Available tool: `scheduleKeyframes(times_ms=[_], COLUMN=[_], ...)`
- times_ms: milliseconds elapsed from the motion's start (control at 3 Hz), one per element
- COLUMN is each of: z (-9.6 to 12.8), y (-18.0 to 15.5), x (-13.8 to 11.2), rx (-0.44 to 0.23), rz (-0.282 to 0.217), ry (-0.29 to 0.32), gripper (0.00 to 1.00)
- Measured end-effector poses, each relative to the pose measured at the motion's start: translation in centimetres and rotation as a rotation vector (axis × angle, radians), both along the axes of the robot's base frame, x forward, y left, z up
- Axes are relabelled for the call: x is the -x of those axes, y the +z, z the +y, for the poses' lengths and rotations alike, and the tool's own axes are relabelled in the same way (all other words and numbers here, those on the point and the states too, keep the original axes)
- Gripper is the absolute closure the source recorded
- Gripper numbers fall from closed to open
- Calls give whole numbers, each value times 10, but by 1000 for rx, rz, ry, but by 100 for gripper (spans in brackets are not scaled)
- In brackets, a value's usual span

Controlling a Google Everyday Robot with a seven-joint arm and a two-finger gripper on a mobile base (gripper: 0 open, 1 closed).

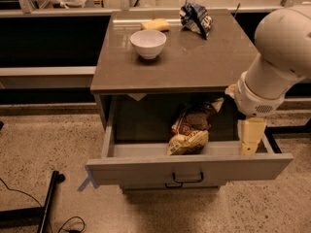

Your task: Pick brown chip bag from top drawer and place on counter

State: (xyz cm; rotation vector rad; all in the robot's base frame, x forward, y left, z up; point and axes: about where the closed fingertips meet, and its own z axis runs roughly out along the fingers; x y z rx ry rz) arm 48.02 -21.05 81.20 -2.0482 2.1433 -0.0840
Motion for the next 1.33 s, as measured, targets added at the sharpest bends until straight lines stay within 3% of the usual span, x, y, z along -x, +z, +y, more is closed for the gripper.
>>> scheduleKeyframes(times_ms=[333, 667, 1000, 1333], z=[0, 0, -2, 2], y=[3, -15, -50, -69], x=[0, -4, -17, -35], rx=[0, -112, -322, -455], rz=[-2, 72, 198, 256], ry=[-1, -95, -327, -532], gripper=[0, 0, 0, 0])
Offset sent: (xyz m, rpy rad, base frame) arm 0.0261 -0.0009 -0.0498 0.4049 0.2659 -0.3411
